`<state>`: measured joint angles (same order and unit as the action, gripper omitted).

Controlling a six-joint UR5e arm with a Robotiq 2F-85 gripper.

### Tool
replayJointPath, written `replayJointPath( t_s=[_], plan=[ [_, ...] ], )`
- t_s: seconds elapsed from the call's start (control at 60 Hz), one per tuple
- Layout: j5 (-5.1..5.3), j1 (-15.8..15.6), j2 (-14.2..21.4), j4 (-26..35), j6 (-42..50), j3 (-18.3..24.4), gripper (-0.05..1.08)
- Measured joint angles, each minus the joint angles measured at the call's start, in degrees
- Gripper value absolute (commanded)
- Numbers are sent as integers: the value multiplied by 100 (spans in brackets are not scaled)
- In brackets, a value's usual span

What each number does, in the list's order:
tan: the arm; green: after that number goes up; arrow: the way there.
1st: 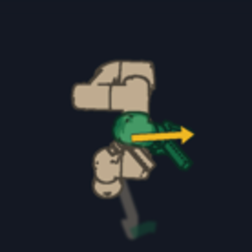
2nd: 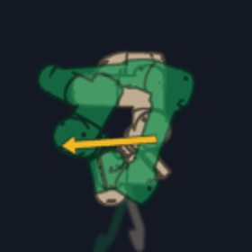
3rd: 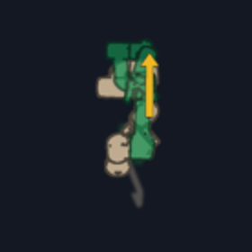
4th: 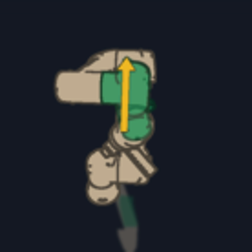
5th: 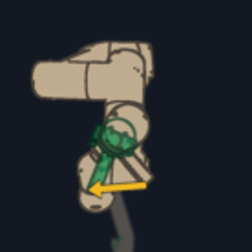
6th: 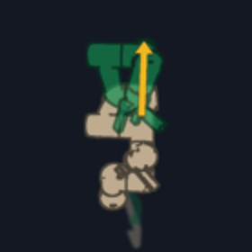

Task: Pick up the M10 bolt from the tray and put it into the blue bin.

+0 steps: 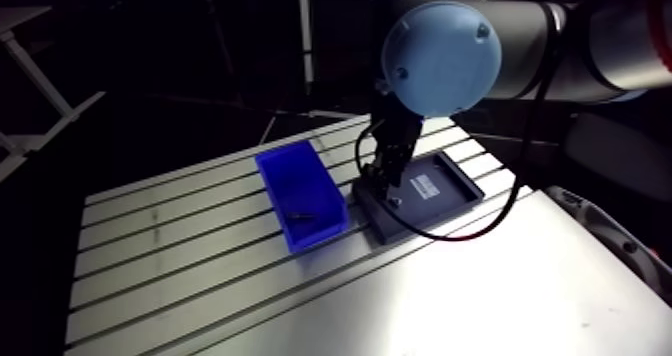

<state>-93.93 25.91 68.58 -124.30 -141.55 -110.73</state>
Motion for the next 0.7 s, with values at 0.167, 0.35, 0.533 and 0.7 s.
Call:
replayJointPath(
  t_s=[0.167, 0.35, 0.533, 0.7],
  plan=[
    [1, -3, -15, -6, 18, -13, 53],
    [9, -2, -28, -11, 29, -26, 53],
    [22, 1, -34, -48, 31, -35, 53],
    [25, 2, -59, -234, 8, -68, 53]
  ],
)
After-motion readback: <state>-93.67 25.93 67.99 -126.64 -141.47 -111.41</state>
